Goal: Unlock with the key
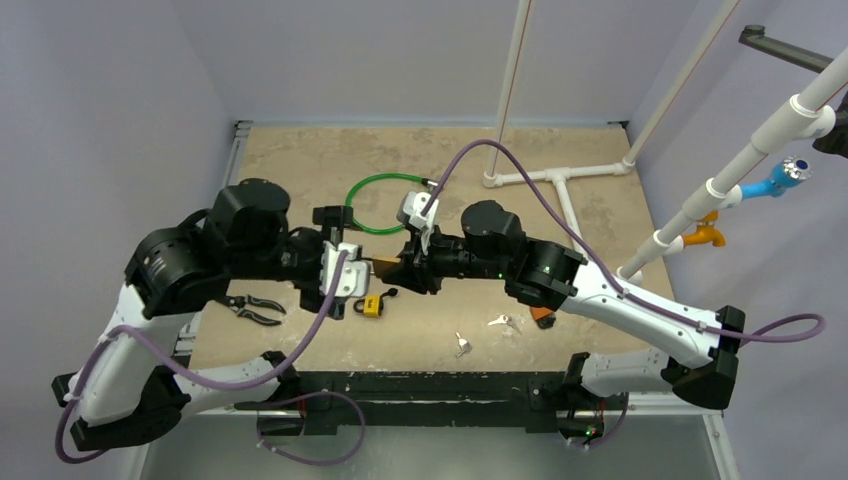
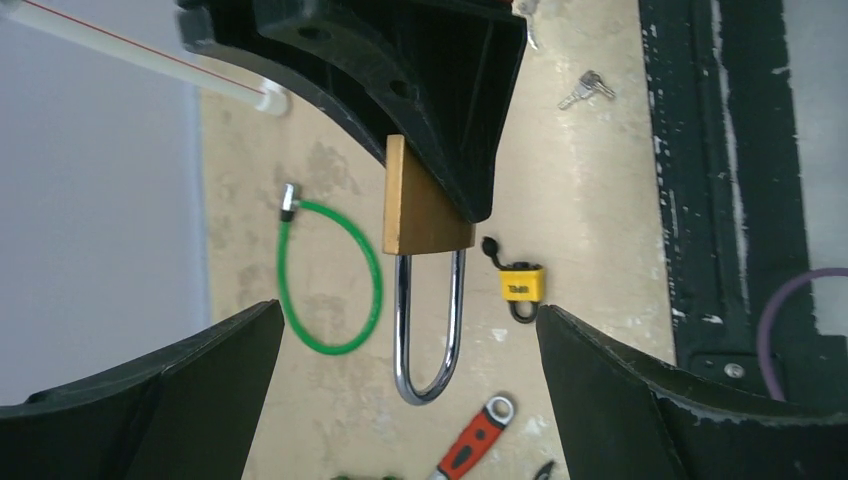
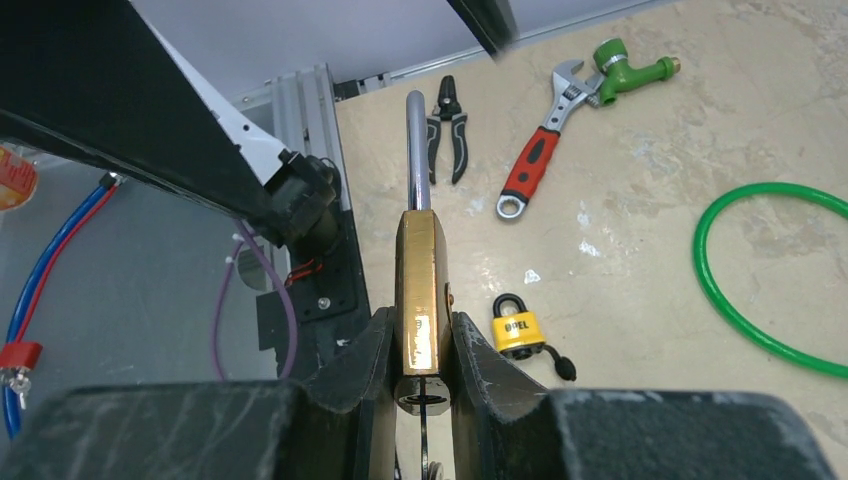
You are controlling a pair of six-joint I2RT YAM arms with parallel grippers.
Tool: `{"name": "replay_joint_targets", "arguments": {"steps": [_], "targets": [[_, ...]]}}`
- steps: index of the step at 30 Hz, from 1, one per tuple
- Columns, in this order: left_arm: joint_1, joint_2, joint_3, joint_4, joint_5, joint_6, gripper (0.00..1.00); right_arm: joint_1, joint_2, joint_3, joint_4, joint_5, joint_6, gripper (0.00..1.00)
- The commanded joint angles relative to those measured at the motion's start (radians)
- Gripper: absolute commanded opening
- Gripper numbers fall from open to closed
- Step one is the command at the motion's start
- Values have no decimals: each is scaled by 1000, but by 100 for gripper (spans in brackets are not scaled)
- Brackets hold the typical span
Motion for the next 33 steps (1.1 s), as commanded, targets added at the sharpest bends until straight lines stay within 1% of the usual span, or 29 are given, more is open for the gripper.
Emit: {"name": "replay_joint_targets", "arguments": {"steps": [1,3,5,8,9,14,17,20,22,23,26,29,30,31,33], "targets": [[56,38,15,-100,164,-43,99,14,-29,97,59,-38,-51,0],[64,49,-3,-101,192,-56,98,16,-30,102,59,-39,-55,0],[70,59,-21,-99,206,-61,94,19,-31,108,58,-39,-60,0],[90,59,-50,-63,234,-74,85,22,-38,111,60,-37,-65,0],[92,61,-55,-52,249,-86,83,23,-40,111,63,-36,-66,0],[94,105,-29,-49,324,-128,62,25,-66,96,98,-20,-66,0],[93,133,-14,-41,355,-159,55,29,-87,75,143,-18,-53,0],[93,160,1,-38,367,-173,46,39,-89,75,155,-18,-51,0],[93,177,12,-46,367,-171,35,44,-90,74,156,-16,-51,0],[94,185,18,-50,368,-172,32,46,-90,74,158,-16,-51,0],[93,198,29,-36,376,-187,29,54,-77,82,152,-26,-54,0],[93,207,38,-20,374,-193,10,61,-65,88,156,-37,-53,0],[92,211,43,-25,369,-192,5,62,-62,92,155,-39,-53,0],[93,210,44,-29,365,-187,3,63,-61,94,154,-42,-52,0],[94,204,41,-34,361,-179,0,63,-68,95,149,-37,-51,12]]}}
